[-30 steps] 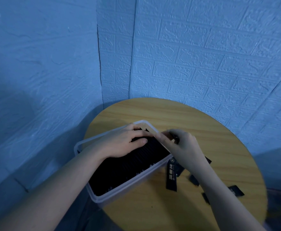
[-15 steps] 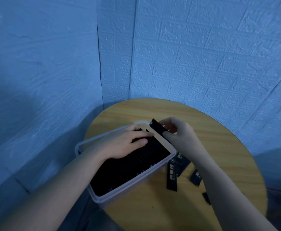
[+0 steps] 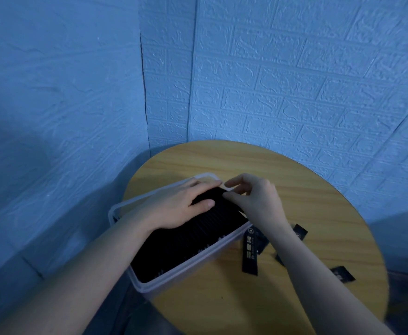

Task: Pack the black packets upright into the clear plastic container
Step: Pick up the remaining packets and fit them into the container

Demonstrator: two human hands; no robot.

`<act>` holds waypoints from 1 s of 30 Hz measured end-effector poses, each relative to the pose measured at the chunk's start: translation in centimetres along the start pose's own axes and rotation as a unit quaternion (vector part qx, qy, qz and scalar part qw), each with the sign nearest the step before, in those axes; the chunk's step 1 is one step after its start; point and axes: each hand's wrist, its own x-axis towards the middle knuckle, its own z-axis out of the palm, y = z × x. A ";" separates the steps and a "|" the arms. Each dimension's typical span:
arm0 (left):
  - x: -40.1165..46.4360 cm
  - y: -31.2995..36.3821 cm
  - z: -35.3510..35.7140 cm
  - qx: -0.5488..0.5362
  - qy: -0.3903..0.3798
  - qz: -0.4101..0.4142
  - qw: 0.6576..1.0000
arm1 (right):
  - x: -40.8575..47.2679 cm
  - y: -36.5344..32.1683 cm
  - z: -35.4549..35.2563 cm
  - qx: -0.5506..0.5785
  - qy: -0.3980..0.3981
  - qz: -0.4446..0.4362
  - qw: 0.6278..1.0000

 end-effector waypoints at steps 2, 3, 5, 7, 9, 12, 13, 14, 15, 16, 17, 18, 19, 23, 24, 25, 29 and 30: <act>0.0 -0.1 0.0 0.001 0.004 0.002 1.000 | -0.4 0.1 0.1 -0.023 -0.016 -0.023 0.999; 0.0 -0.1 0.0 0.002 0.003 0.001 1.000 | -0.6 0.1 0.0 -0.032 -0.020 -0.040 0.999; 0.1 -0.2 0.1 0.005 0.001 0.000 1.000 | -0.9 0.1 -0.5 -0.022 -0.038 -0.067 0.997; 0.2 -0.2 0.1 0.003 0.002 0.002 1.000 | -1.2 0.3 -1.2 0.002 -0.076 -0.080 0.994; 0.2 -0.3 0.1 0.006 -0.003 -0.002 1.000 | -1.6 0.6 -1.8 0.020 -0.103 -0.086 0.991; 0.2 -0.4 0.2 0.011 -0.008 -0.006 1.000 | -1.7 0.9 -1.7 0.024 -0.081 -0.097 0.992; 0.2 -0.4 0.2 0.012 -0.007 -0.004 1.000 | -1.7 1.0 -1.5 0.029 -0.067 -0.096 0.993; 0.3 -0.4 0.2 0.013 -0.005 -0.003 1.000 | -1.6 1.1 -1.2 0.041 -0.054 -0.091 0.994; 0.3 -0.4 0.2 0.015 -0.002 -0.002 1.000 | -1.5 1.1 -1.0 0.056 -0.042 -0.086 0.994; 0.3 -0.5 0.2 0.015 -0.001 -0.004 1.000 | -1.5 1.2 -0.7 0.069 -0.031 -0.082 0.994; 0.4 -0.5 0.2 0.015 0.000 -0.005 1.000 | -1.5 1.2 -0.5 0.078 -0.022 -0.081 0.993; 0.4 -0.5 0.2 0.015 -0.001 -0.006 1.000 | -1.5 1.2 -0.4 0.081 -0.017 -0.081 0.993; 0.4 -0.5 0.2 0.016 -0.002 -0.005 1.000 | -1.6 1.1 -0.2 0.080 -0.015 -0.083 0.993; 0.4 -0.7 0.3 0.014 0.000 -0.005 1.000 | -2.0 0.9 -0.3 0.053 -0.021 -0.101 0.993; 0.4 -0.6 0.3 0.011 0.002 -0.004 1.000 | -2.1 0.9 -0.3 0.042 -0.025 -0.106 0.993; 0.4 -0.6 0.2 0.008 0.001 -0.002 1.000 | -2.1 0.9 -0.4 0.032 -0.028 -0.110 0.993; 0.3 -0.3 0.2 0.009 -0.007 -0.008 1.000 | -2.1 1.0 -0.5 0.012 -0.027 -0.121 0.992; 0.2 -0.2 0.2 0.009 -0.007 -0.010 1.000 | -2.2 0.9 -0.4 0.007 -0.030 -0.124 0.992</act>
